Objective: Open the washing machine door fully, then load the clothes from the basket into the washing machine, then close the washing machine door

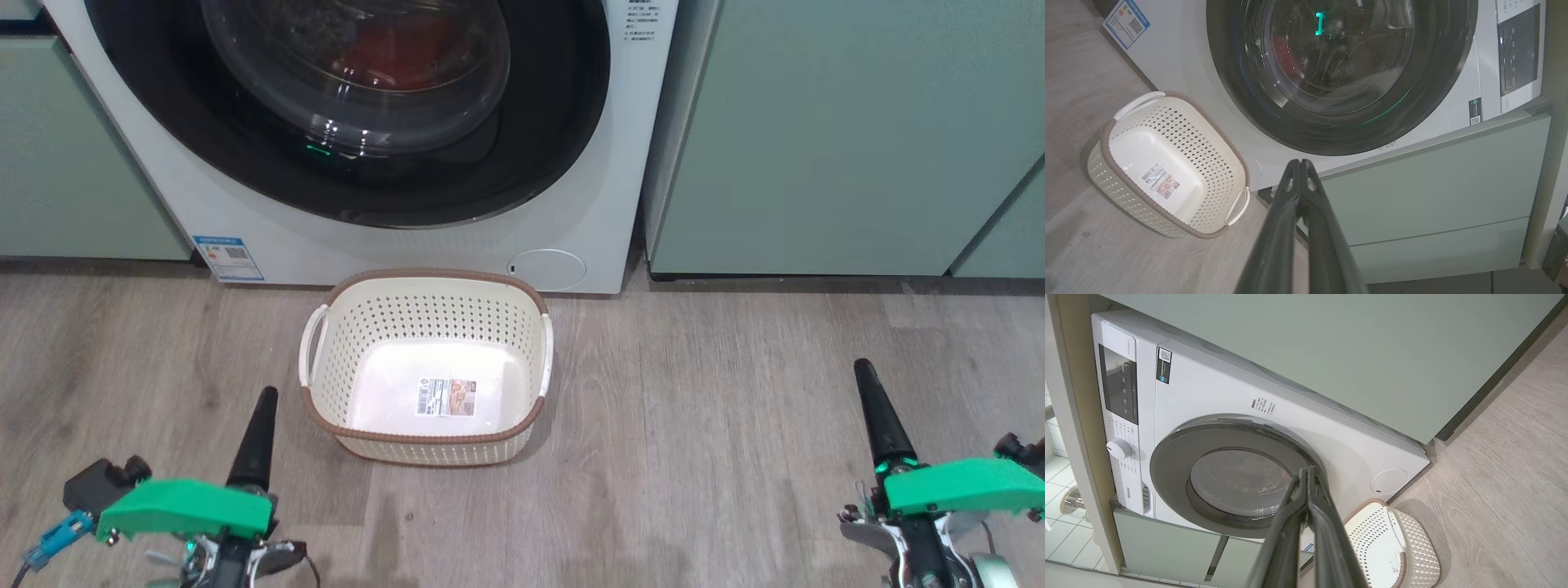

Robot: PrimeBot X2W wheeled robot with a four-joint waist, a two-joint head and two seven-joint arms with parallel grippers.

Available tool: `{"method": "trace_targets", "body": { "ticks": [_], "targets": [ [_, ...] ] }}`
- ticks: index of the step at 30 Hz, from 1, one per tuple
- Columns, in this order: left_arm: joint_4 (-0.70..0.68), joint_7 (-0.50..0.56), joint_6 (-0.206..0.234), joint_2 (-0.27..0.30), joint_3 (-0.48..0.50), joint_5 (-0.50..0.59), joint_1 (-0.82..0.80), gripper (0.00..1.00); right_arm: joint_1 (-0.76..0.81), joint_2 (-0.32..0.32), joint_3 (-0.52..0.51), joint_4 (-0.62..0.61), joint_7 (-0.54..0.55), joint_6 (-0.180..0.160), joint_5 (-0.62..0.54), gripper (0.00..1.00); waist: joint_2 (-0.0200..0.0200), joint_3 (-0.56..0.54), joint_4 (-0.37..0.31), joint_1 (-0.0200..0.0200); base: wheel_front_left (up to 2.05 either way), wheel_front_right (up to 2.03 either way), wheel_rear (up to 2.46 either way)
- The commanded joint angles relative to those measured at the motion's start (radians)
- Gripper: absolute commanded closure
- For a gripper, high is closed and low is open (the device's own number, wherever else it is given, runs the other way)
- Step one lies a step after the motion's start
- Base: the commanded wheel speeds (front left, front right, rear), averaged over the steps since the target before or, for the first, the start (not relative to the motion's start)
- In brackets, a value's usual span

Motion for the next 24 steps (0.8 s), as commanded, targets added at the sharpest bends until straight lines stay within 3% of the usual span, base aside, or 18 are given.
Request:
{"method": "trace_targets", "body": {
  "ticks": [1,24],
  "targets": [
    [-0.024,0.008,-0.009,0.003,0.031,-0.029,-0.057,1.00,-0.057,-0.019,0.010,-0.027,0.006,0.000,0.029,1.00,0.0000,0.000,0.000,0.0000,0.00,0.00,0.00],
    [0.005,0.078,-0.028,-0.005,0.081,-0.299,-0.083,1.00,-0.092,-0.019,0.004,0.013,0.060,0.000,0.291,1.00,0.0000,-0.008,0.007,0.0000,0.00,0.00,0.00]
  ]
}}
